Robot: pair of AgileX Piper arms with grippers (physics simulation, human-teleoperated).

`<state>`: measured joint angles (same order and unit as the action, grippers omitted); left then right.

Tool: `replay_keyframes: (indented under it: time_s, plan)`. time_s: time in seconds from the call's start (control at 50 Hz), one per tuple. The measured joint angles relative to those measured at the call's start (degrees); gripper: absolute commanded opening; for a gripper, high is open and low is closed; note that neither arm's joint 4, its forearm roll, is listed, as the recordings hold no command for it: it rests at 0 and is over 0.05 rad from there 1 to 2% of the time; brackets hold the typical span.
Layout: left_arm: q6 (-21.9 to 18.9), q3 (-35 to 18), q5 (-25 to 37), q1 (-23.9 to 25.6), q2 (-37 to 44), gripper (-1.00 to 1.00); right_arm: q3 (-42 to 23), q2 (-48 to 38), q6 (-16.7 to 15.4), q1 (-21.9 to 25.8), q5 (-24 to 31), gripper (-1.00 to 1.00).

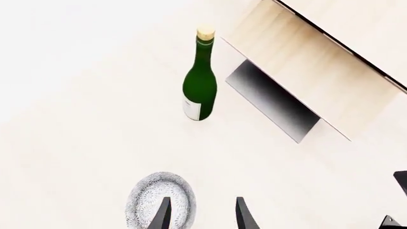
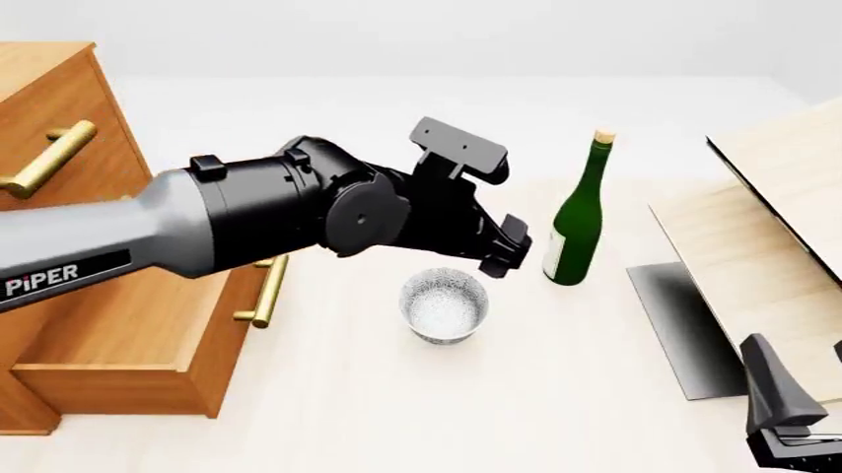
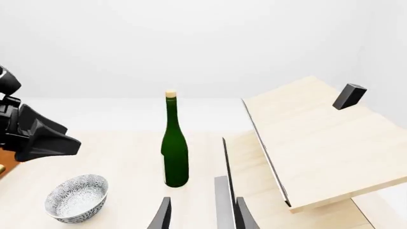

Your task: Put the bowl in the bottom drawer of the cabinet.

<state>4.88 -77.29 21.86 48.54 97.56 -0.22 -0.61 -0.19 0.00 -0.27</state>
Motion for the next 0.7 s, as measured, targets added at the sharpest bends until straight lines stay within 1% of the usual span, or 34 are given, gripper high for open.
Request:
replay_keyframes:
  time_s: [0.32, 0.7]
  plan:
    - [1.49, -0.77, -1.02, -0.44, 3.75, 1.00, 0.00, 0.00, 0.00, 0.00, 0.00, 1.00]
    - [2.82, -0.55, -2.15, -1.02, 6.37, 1.00, 0.00, 0.00, 0.00, 0.00, 0.00, 1.00]
